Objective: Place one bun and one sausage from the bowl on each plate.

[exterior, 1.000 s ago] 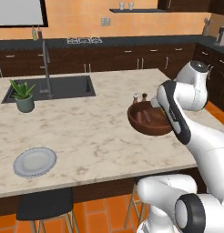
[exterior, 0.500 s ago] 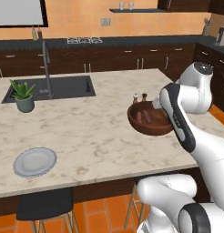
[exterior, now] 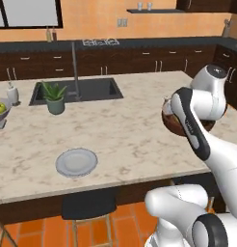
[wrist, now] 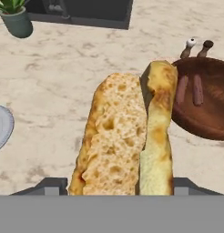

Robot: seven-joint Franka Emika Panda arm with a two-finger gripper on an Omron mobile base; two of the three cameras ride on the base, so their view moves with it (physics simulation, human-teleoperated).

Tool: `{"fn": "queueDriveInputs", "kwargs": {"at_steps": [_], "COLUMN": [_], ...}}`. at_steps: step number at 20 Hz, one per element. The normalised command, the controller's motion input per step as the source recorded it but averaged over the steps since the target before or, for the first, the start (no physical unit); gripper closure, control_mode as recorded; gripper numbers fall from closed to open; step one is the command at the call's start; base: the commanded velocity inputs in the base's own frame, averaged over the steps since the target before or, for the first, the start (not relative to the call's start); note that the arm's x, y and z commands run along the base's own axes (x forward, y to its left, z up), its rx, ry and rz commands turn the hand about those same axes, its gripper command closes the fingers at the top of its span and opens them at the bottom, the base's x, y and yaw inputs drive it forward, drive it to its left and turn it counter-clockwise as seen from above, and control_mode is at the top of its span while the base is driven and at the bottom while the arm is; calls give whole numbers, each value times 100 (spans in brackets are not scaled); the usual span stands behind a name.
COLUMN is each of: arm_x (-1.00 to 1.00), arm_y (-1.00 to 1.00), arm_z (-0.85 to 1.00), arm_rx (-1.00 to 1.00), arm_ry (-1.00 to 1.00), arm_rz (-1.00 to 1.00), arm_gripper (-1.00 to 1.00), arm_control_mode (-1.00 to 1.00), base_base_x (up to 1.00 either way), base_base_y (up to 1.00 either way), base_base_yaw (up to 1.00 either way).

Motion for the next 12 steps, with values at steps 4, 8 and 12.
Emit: {"fn": "queueDriveInputs", "kwargs": {"at_steps": [4, 8, 12], "arm_x": [0, 0, 0], "arm_y": [0, 0, 0], "arm_z": [0, 0, 0], "arm_rx": [0, 0, 0], "arm_ry": [0, 0, 0], "arm_rz": [0, 0, 0], "arm_gripper": [100, 100, 100], "arm_control_mode": [100, 100, 100], "base_base_x": [-55, 10, 78], "base_base_y": [100, 100, 89], "base_base_yaw": [1, -1, -12]}}
